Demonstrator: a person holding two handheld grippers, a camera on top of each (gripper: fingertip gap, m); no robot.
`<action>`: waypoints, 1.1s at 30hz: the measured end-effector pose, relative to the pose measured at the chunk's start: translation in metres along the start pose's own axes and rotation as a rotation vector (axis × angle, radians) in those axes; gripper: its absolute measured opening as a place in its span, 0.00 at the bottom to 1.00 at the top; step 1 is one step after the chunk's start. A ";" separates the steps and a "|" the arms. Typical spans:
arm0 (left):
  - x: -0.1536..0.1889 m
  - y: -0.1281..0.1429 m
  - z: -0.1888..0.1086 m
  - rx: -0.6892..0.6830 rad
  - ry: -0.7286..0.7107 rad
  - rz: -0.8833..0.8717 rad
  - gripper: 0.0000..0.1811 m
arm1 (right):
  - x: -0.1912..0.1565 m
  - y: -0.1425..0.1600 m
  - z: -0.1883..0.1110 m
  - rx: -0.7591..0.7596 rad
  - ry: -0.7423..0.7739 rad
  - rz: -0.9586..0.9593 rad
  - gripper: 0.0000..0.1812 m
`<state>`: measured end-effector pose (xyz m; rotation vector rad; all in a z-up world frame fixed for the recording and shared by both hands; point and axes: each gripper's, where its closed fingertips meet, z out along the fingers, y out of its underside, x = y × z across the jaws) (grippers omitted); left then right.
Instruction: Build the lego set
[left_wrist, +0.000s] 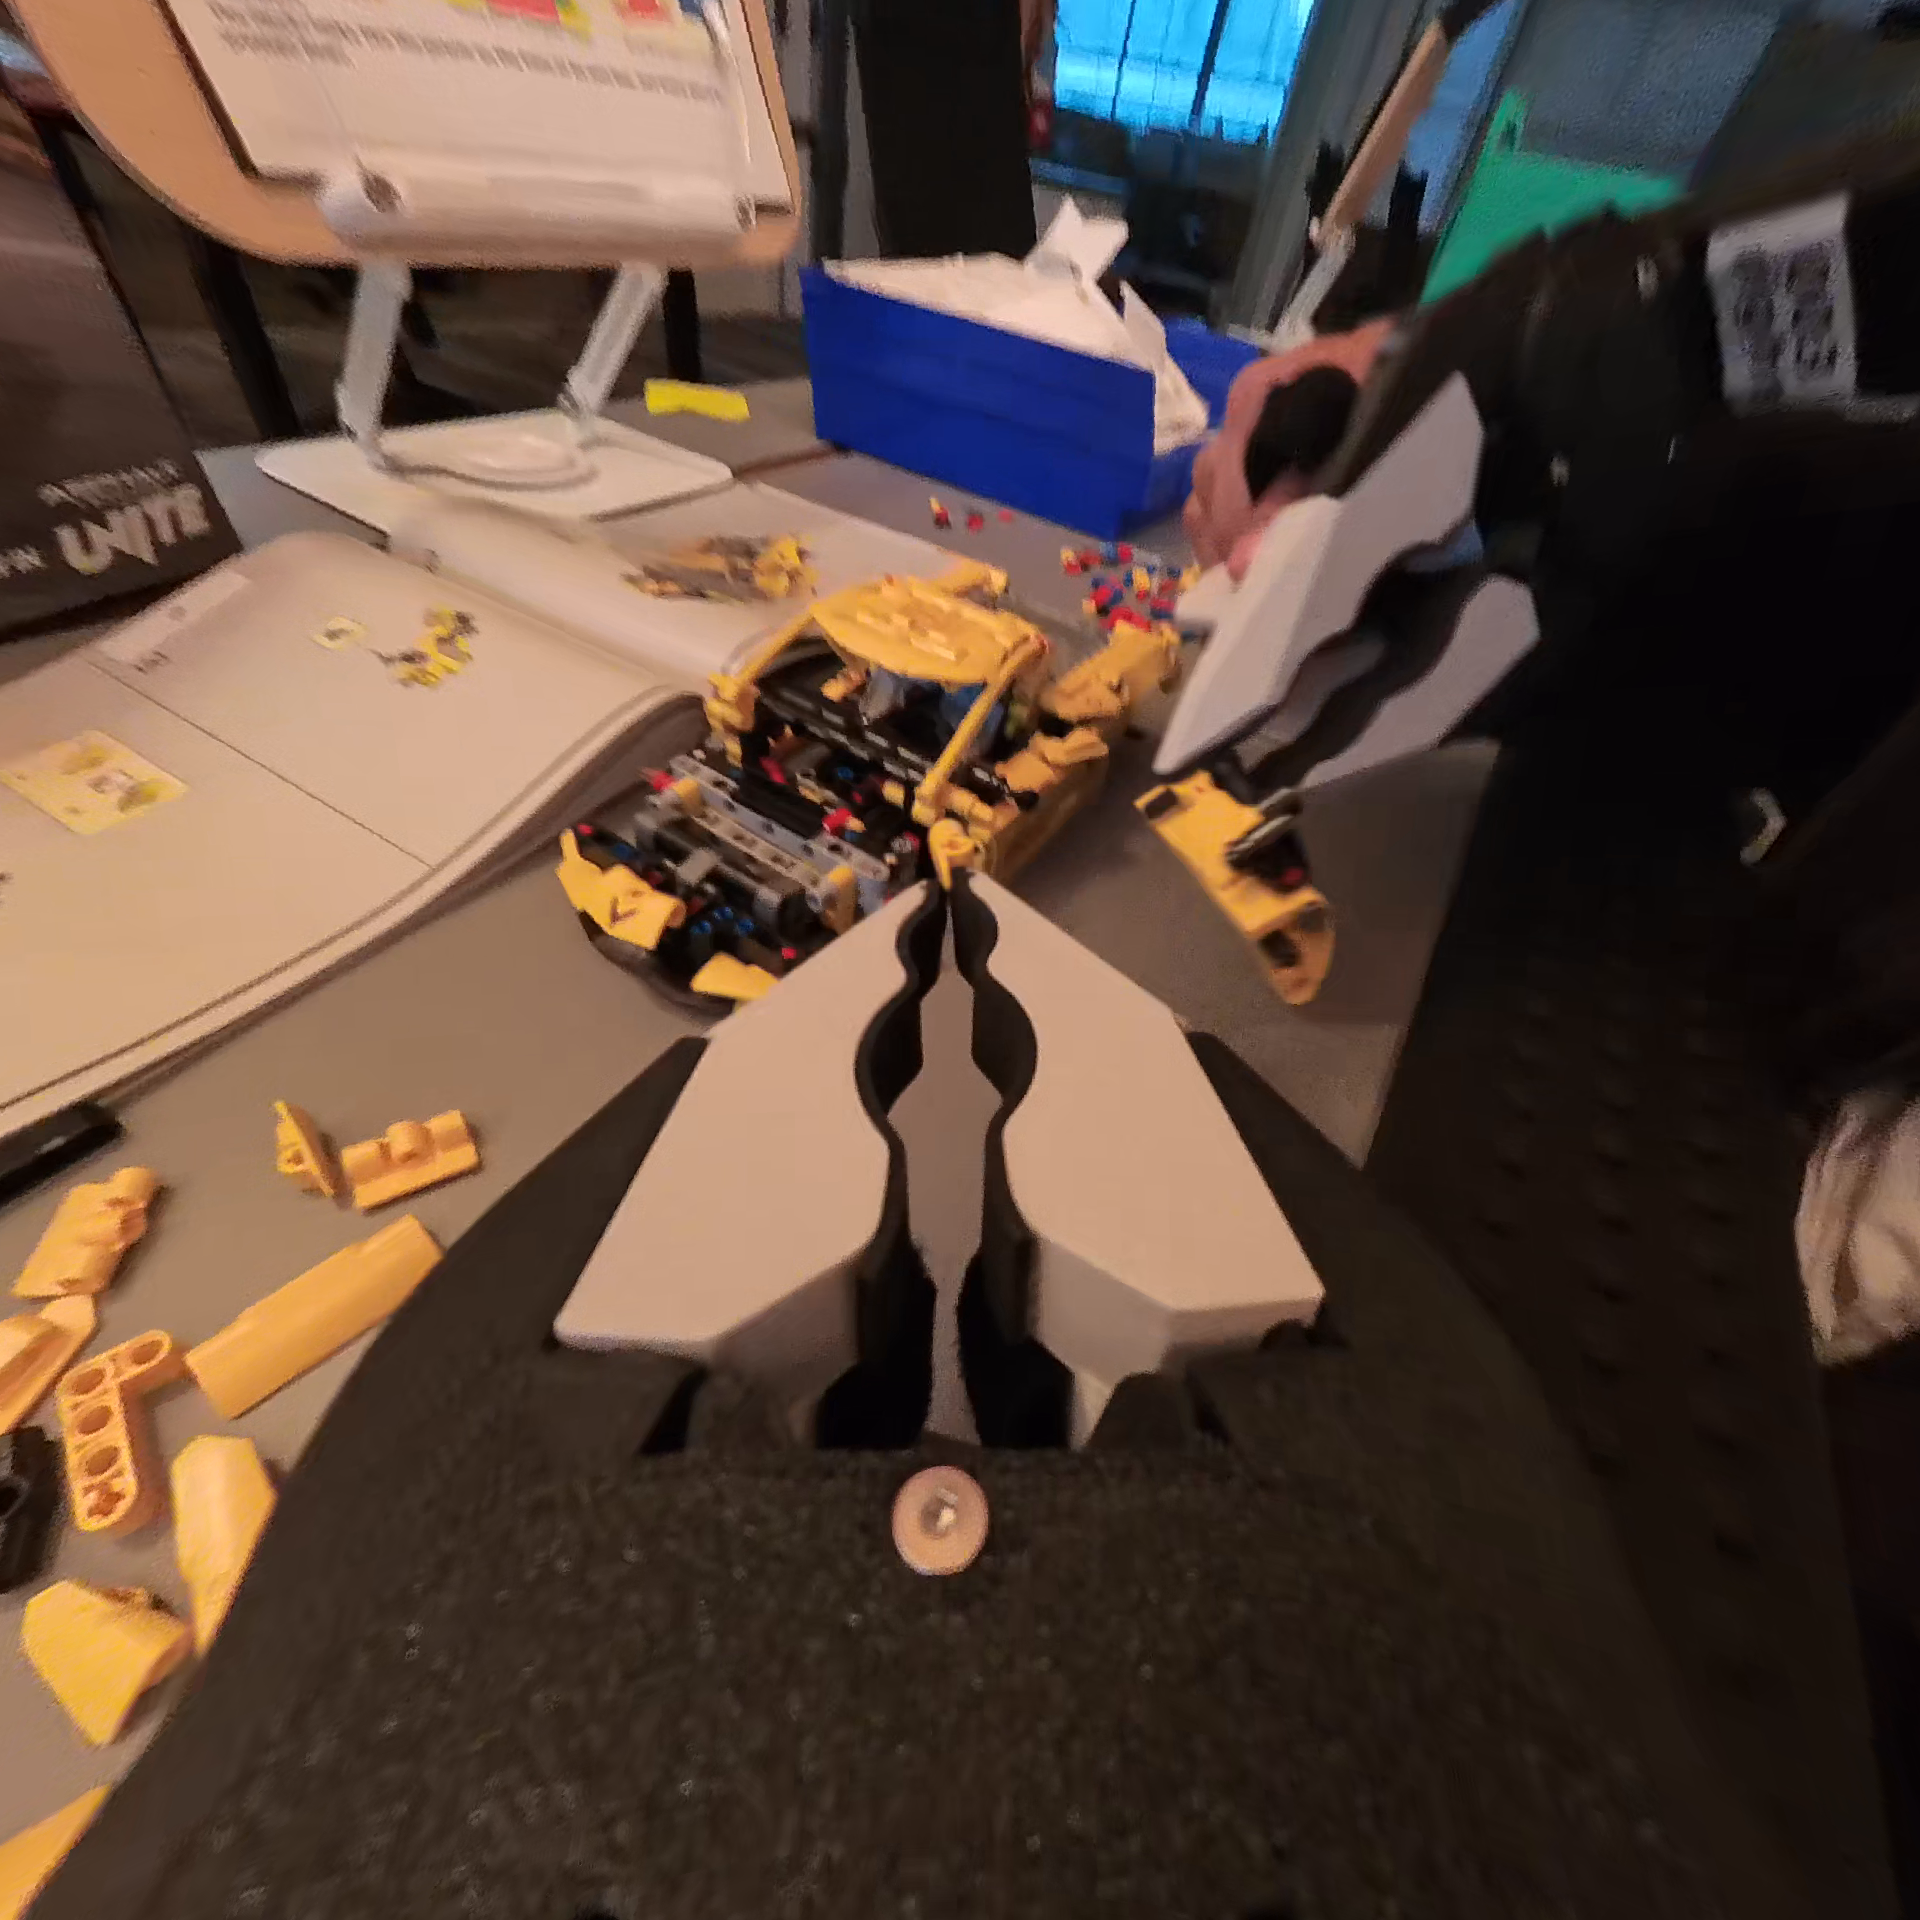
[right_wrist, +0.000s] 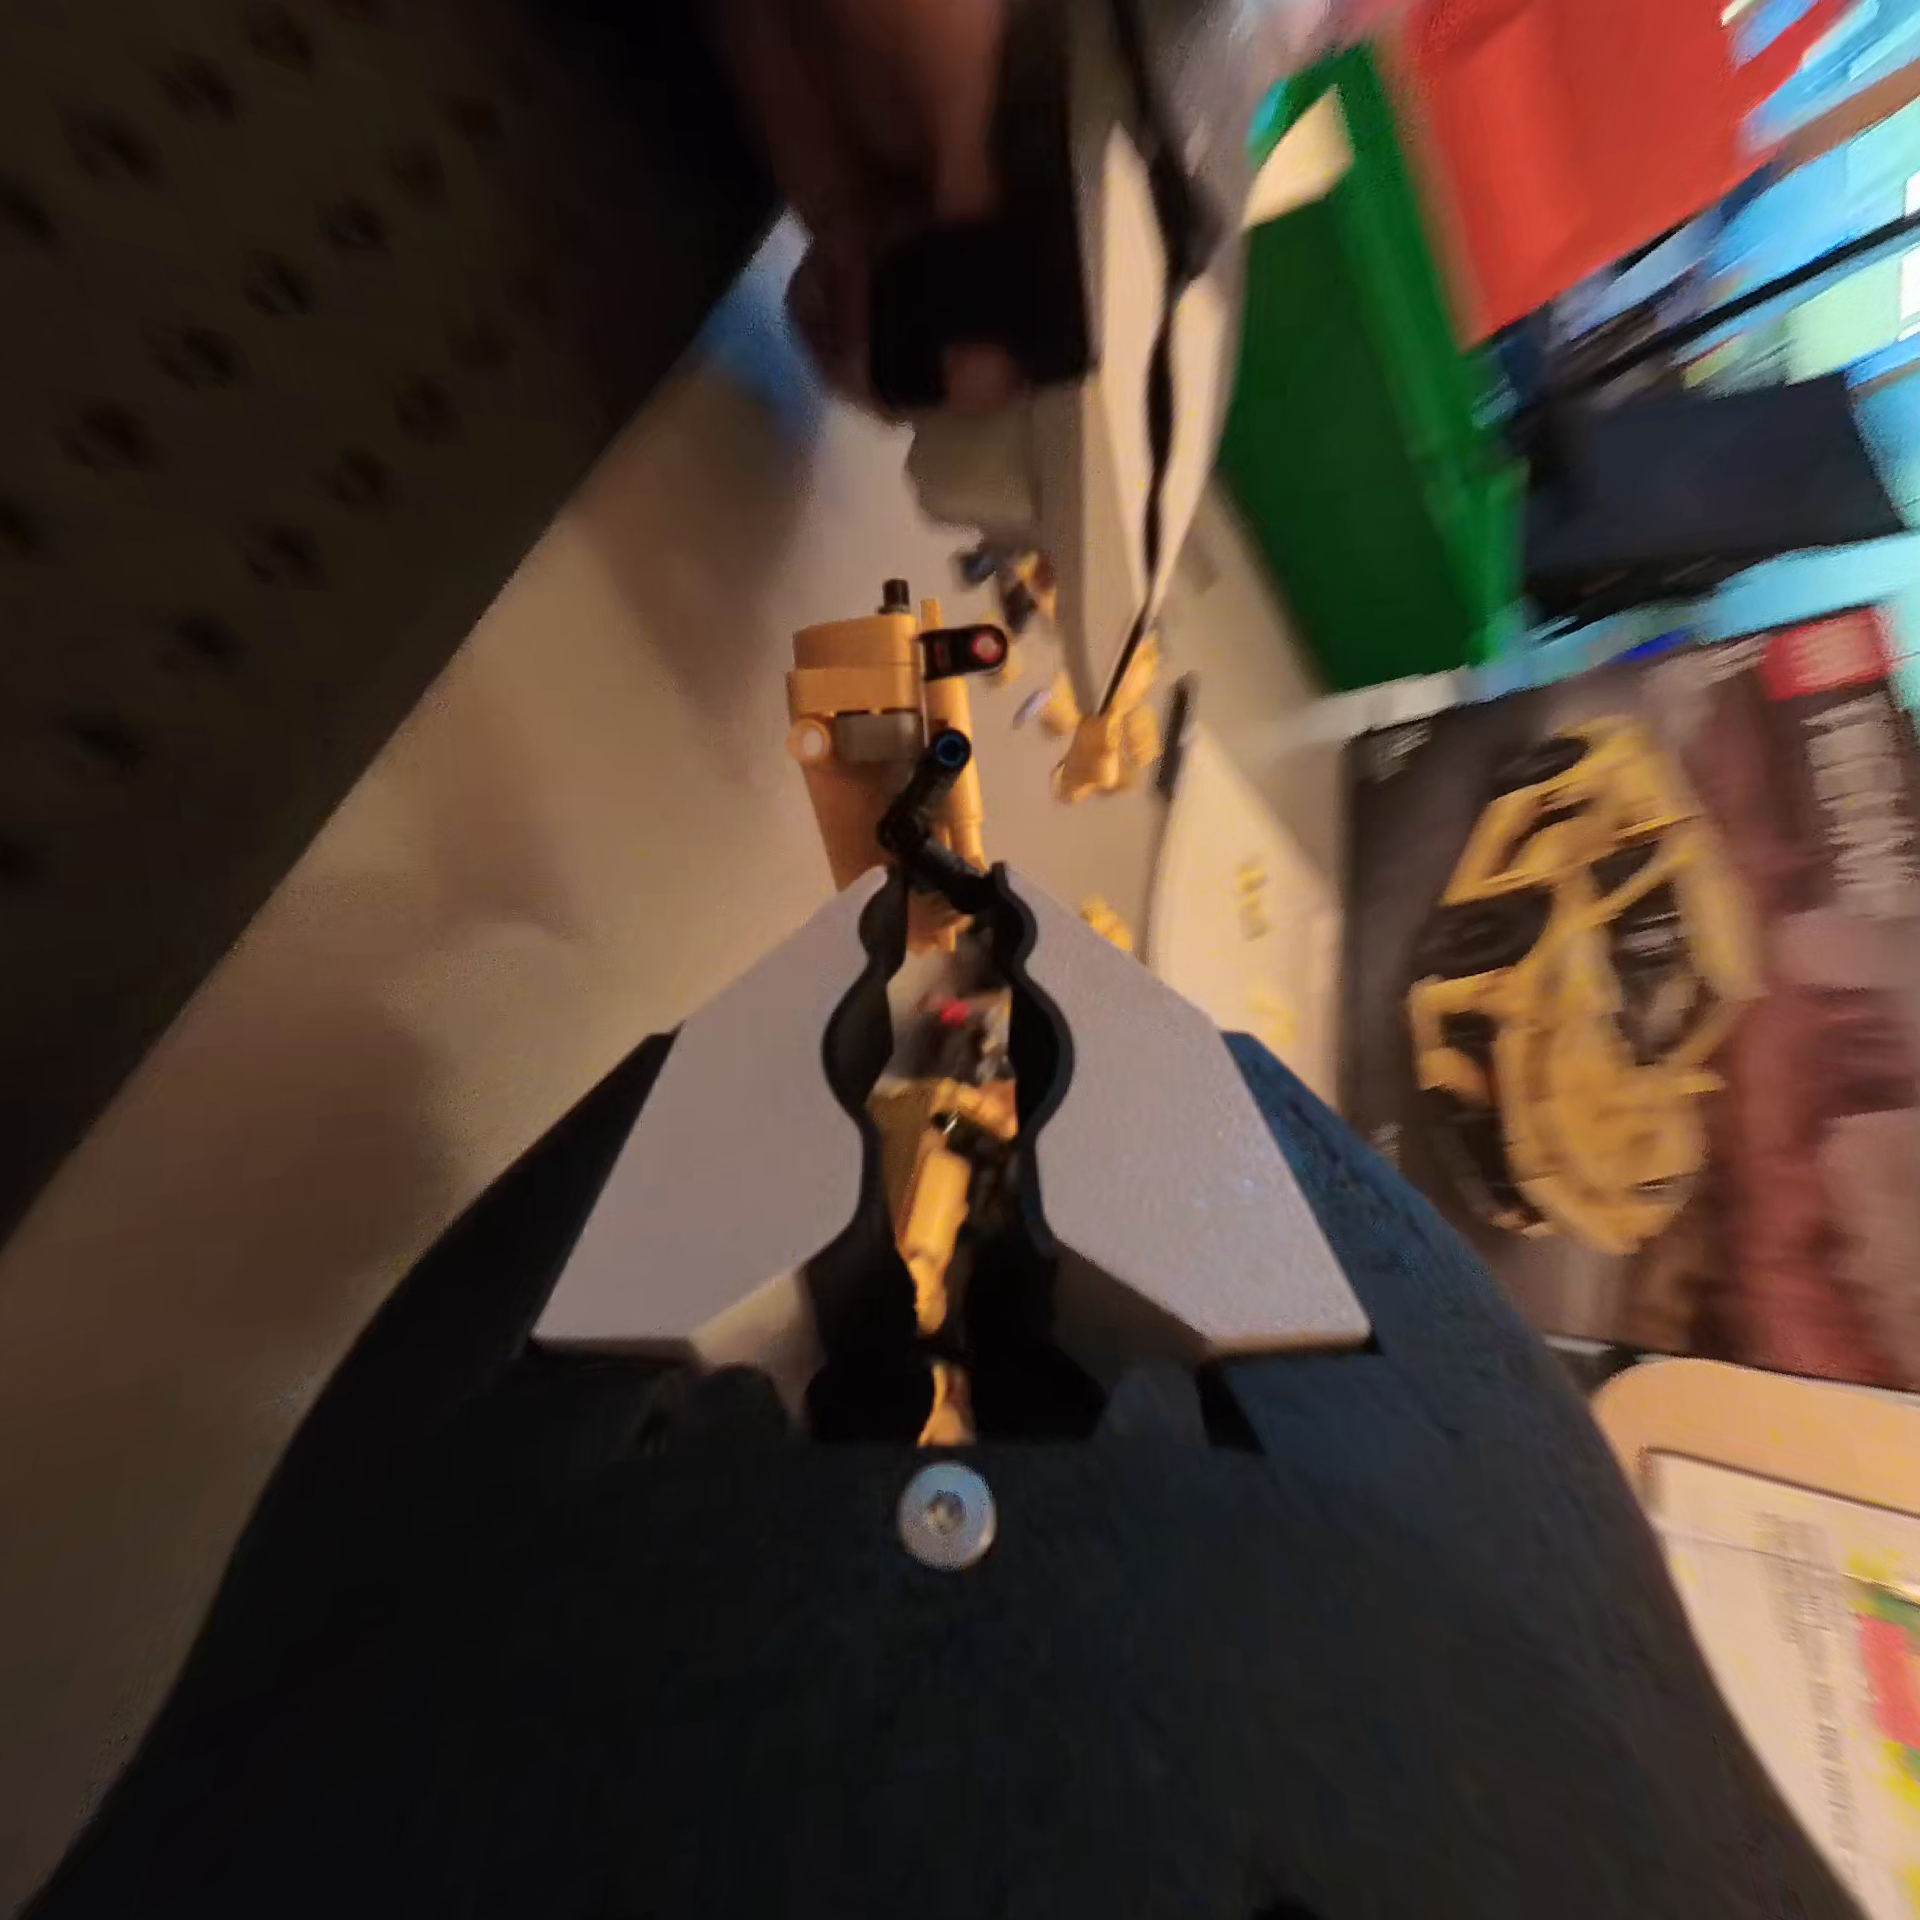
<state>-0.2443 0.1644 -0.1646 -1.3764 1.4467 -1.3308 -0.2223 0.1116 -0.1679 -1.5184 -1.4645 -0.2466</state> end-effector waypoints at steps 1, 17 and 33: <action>-0.001 -0.006 -0.002 0.034 -0.003 0.003 0.00 | 0.005 -0.010 -0.002 0.060 0.082 -0.038 0.08; 0.034 -0.001 0.008 -0.001 -0.142 0.775 0.00 | 0.021 -0.025 -0.002 0.304 0.148 0.166 0.08; 0.050 0.002 0.010 -0.006 -0.101 0.884 0.00 | 0.000 -0.024 0.003 0.303 -0.023 0.282 0.08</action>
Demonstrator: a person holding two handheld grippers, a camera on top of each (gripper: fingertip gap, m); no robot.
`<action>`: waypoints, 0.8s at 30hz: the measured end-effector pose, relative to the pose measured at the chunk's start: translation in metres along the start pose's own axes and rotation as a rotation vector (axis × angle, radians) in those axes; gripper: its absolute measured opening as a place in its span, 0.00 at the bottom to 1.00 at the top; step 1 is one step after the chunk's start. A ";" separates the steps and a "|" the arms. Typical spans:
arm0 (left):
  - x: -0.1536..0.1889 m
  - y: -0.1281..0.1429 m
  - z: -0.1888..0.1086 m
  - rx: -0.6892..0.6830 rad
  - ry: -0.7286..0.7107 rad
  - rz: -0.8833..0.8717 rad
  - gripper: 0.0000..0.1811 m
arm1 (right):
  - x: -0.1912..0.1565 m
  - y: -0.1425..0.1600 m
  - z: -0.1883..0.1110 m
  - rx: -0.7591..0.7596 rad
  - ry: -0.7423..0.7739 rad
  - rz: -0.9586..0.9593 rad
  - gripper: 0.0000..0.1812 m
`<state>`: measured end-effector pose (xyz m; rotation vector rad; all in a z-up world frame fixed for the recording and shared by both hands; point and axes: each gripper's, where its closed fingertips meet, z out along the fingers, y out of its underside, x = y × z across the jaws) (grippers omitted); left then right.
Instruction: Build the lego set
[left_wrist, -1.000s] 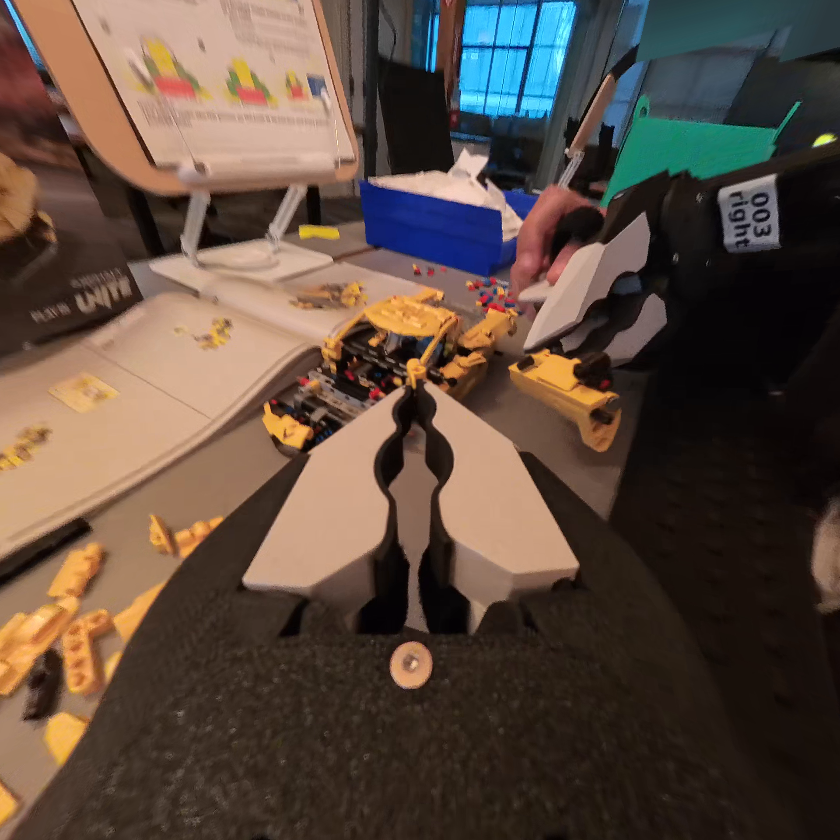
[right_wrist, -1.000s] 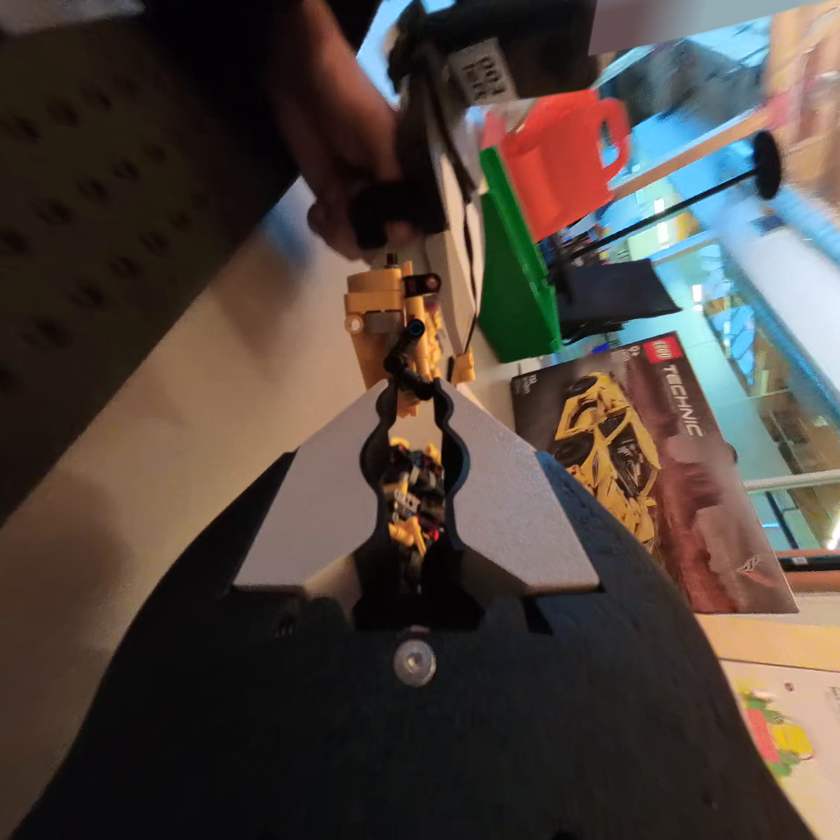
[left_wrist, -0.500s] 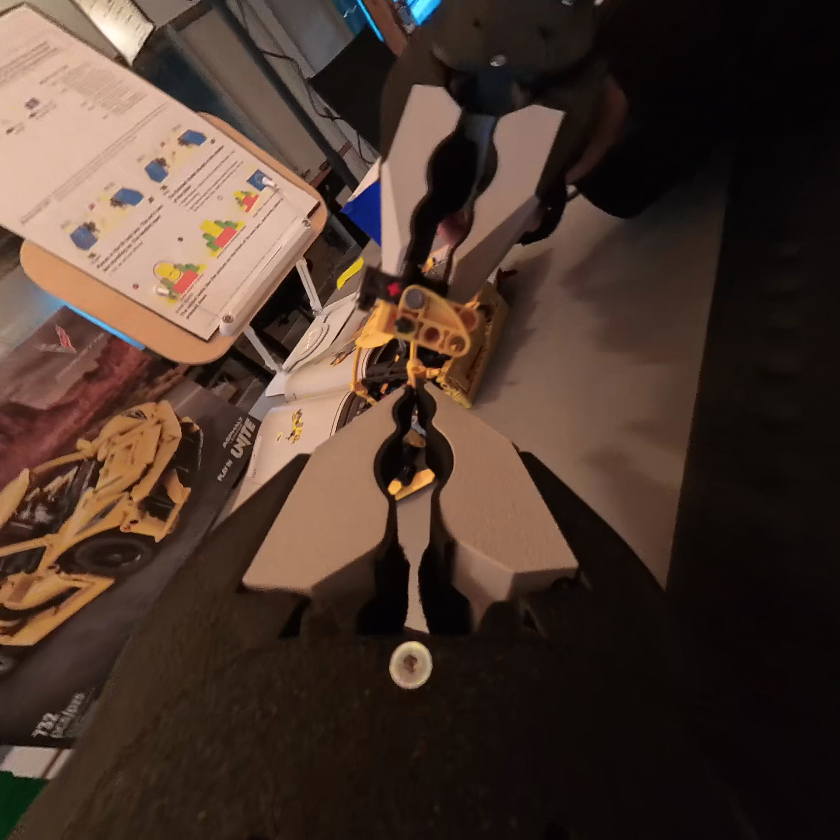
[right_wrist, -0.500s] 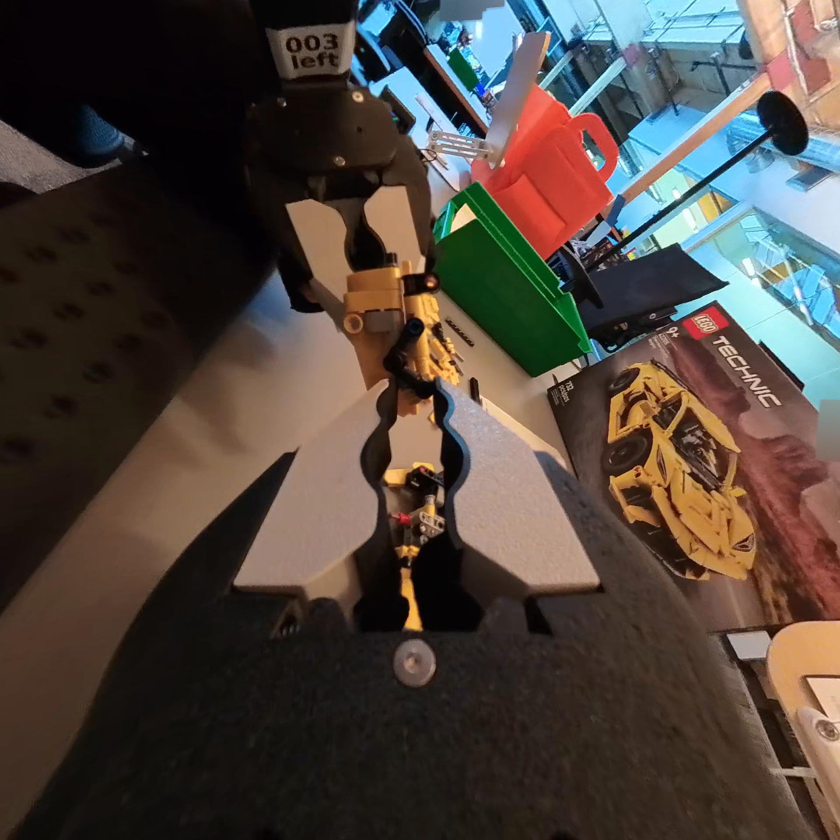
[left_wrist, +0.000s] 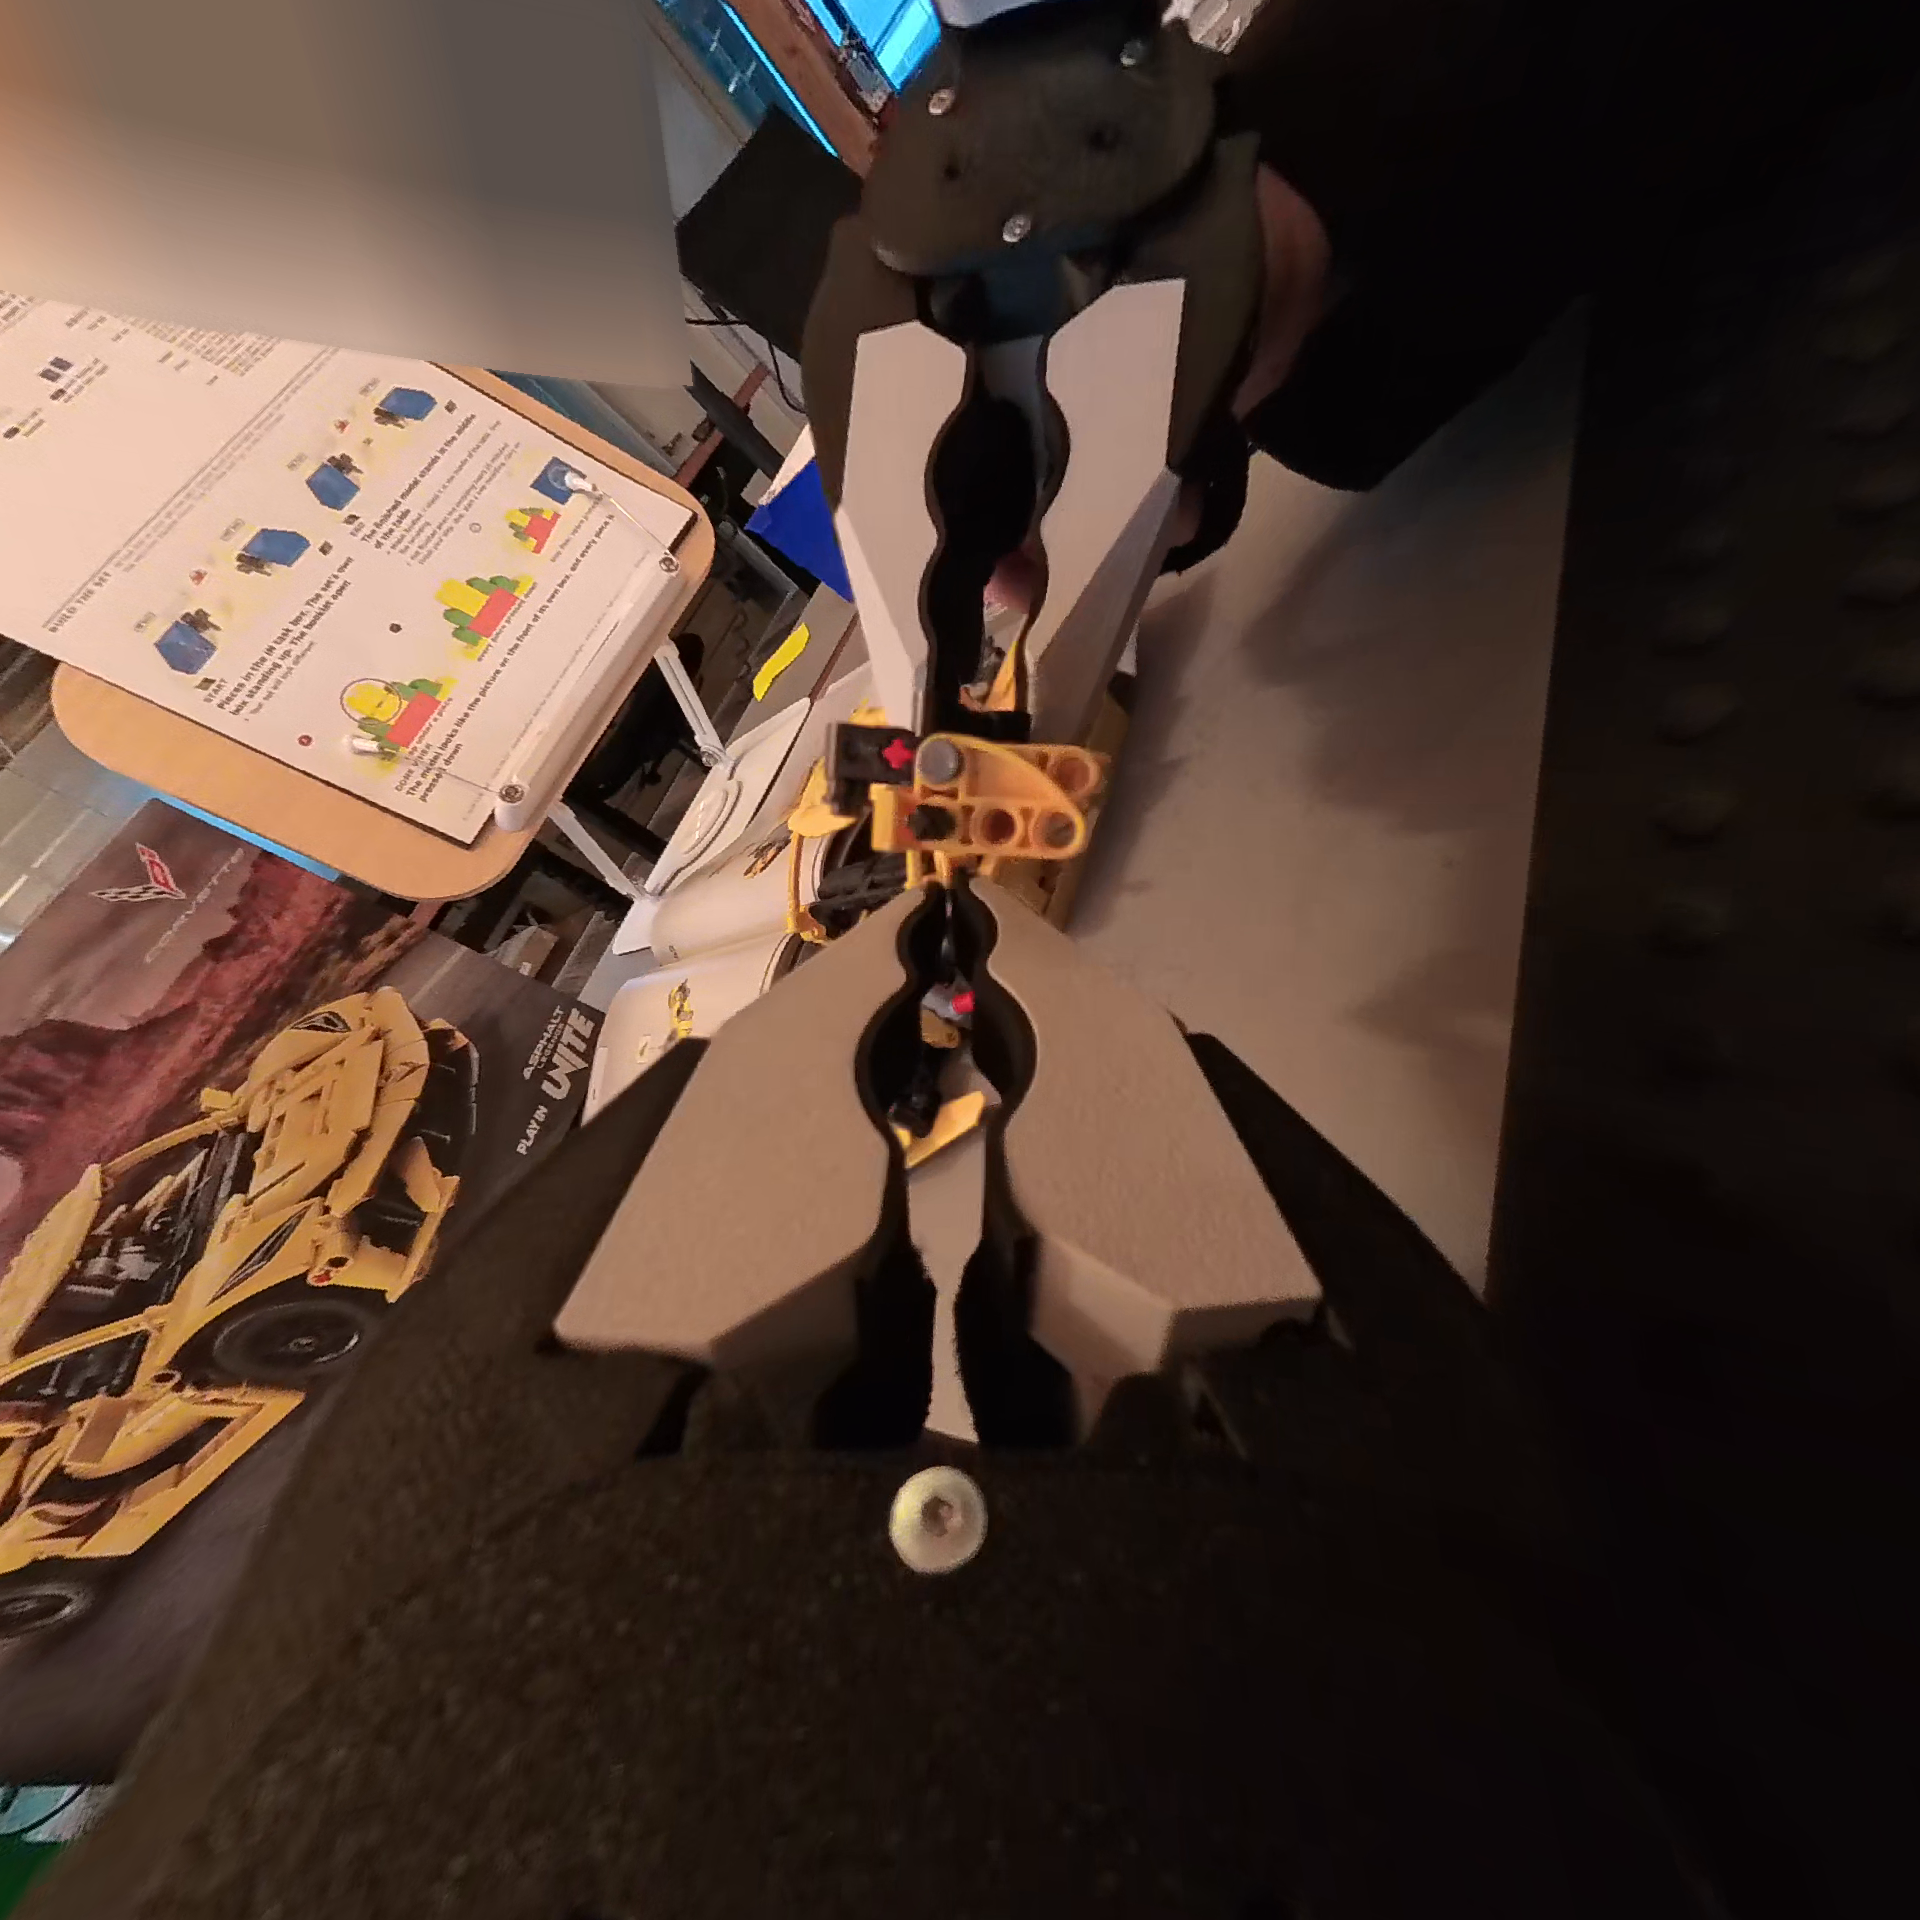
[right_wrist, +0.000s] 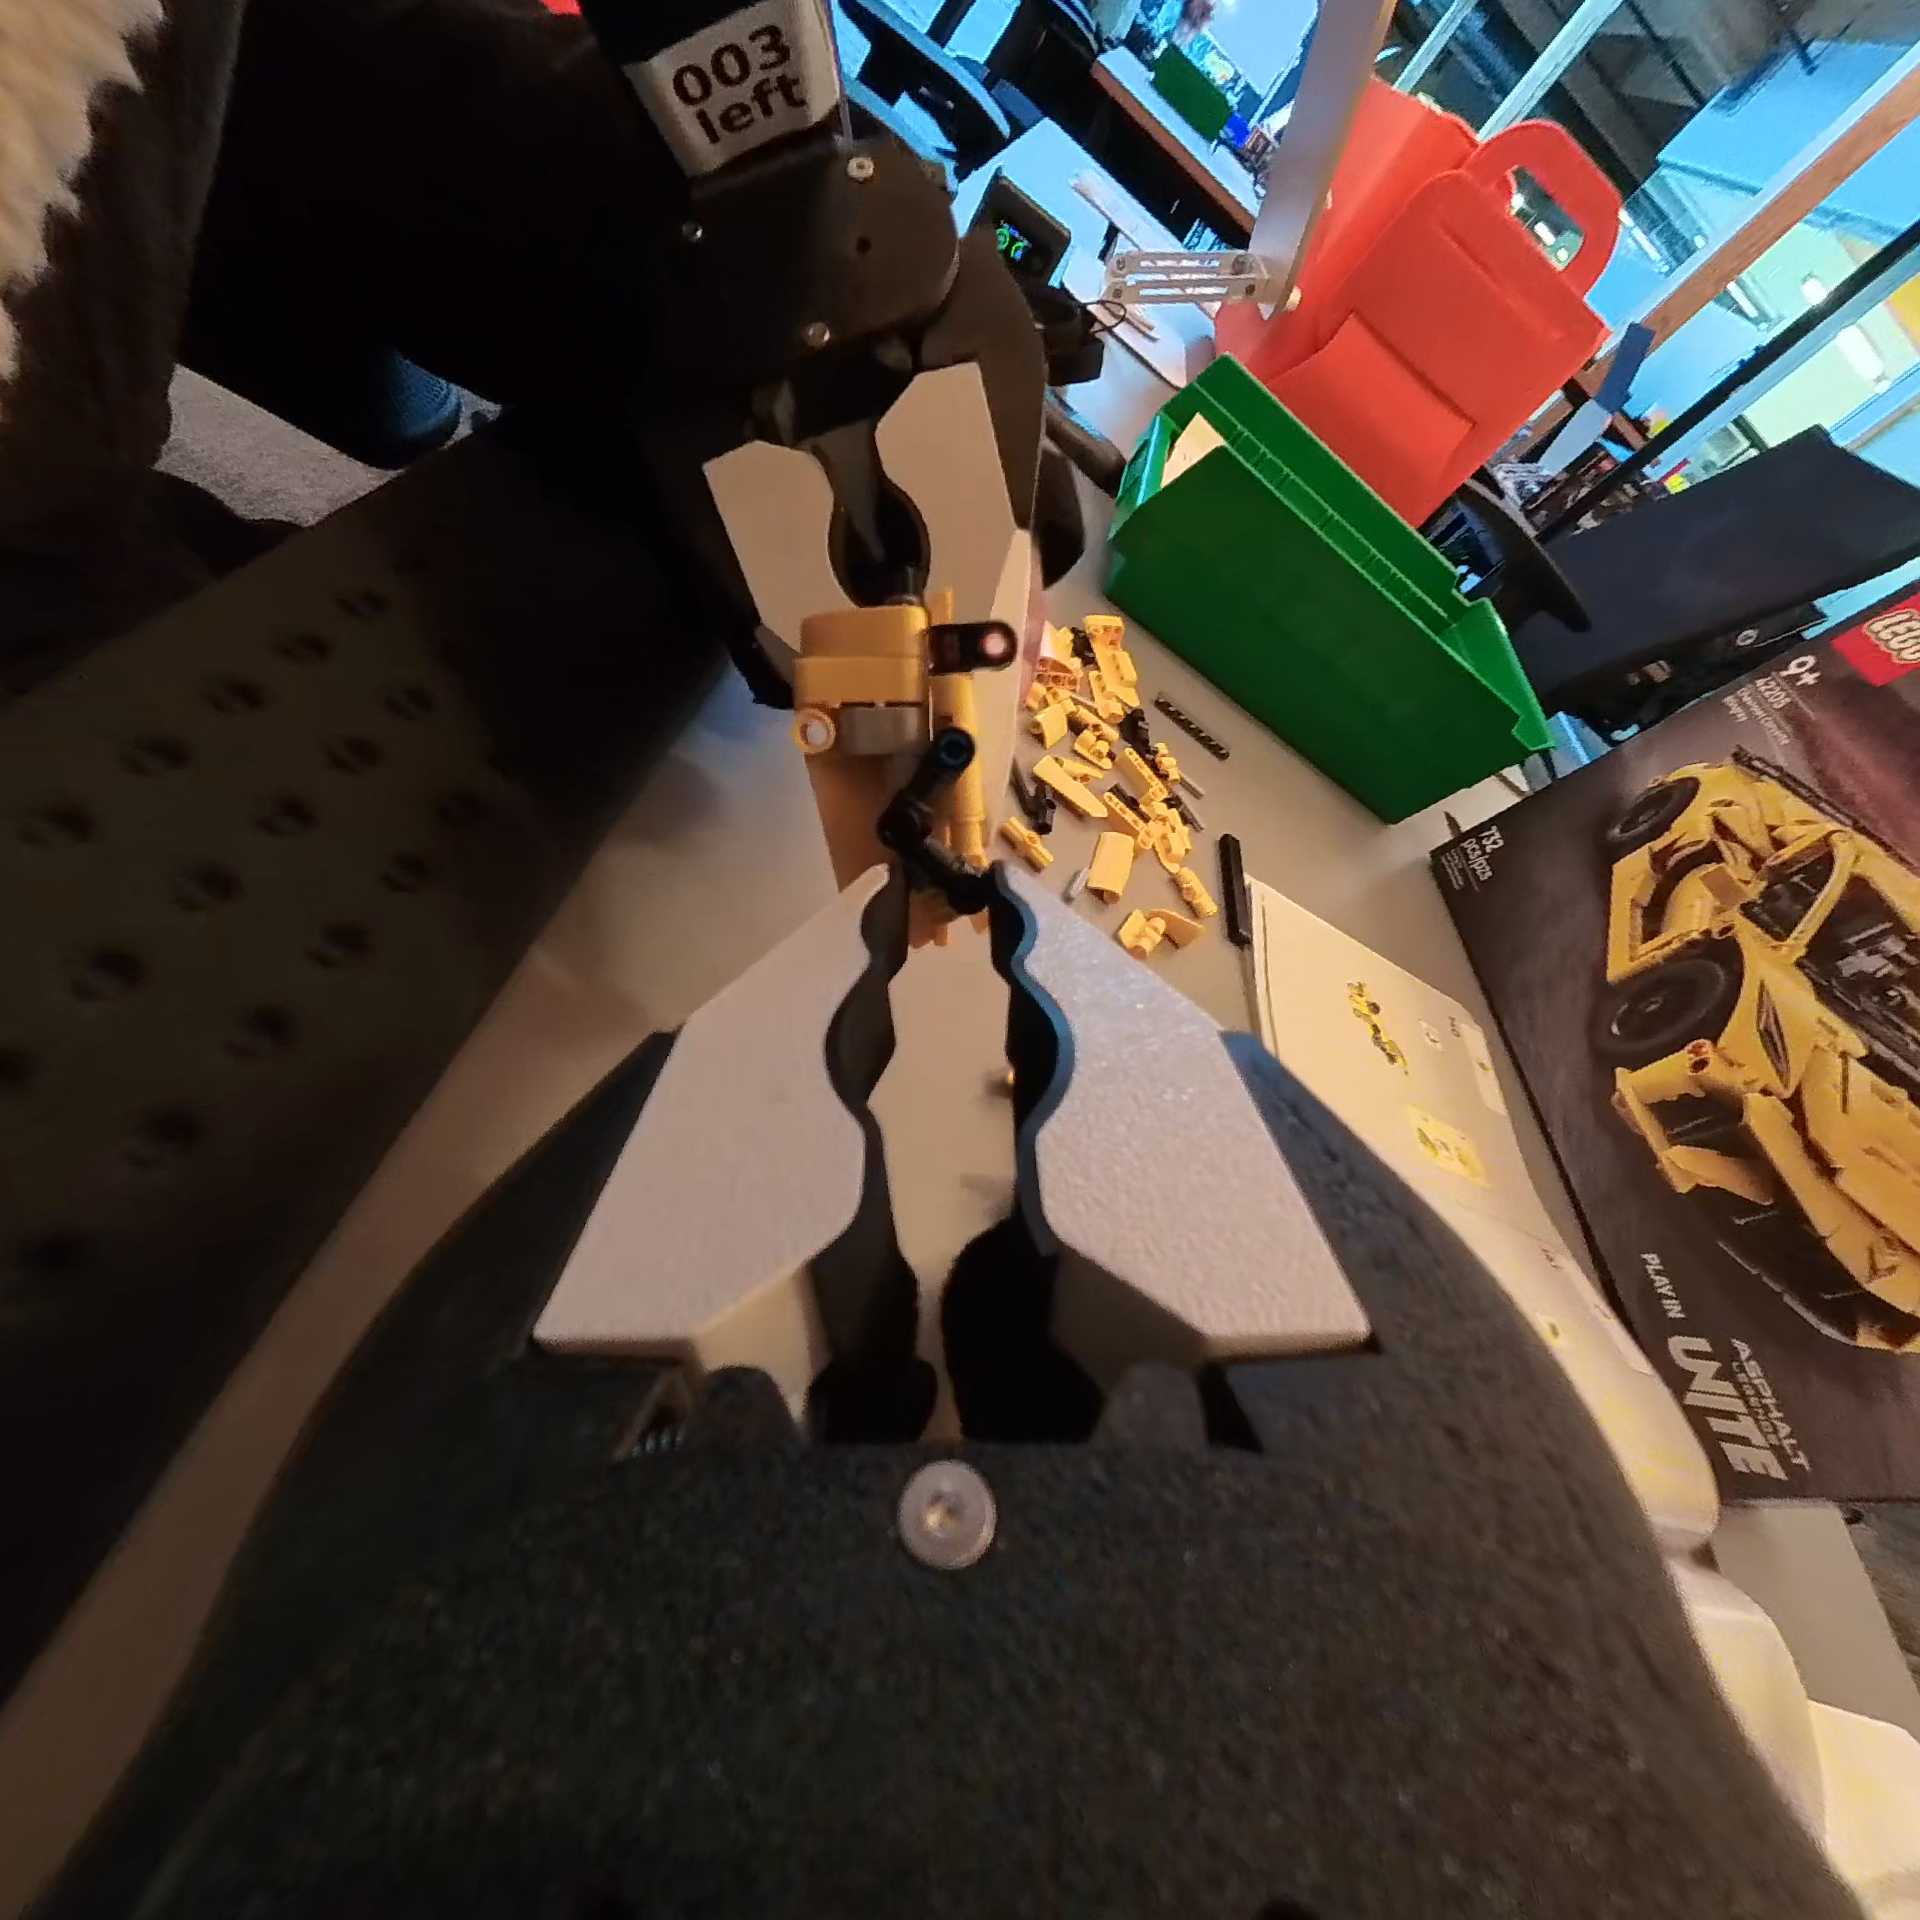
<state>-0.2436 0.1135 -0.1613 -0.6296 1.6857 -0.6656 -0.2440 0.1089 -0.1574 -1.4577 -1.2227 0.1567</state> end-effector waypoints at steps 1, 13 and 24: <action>0.001 0.000 0.000 -0.003 0.005 -0.001 0.00 | -0.001 0.001 0.000 -0.007 -0.005 0.004 0.08; 0.014 0.005 0.005 -0.049 0.073 -0.014 0.00 | -0.011 0.010 0.000 -0.095 -0.059 0.067 0.08; 0.010 -0.015 -0.005 0.091 0.170 -0.259 0.00 | -0.012 -0.004 -0.006 -0.014 -0.076 0.116 0.08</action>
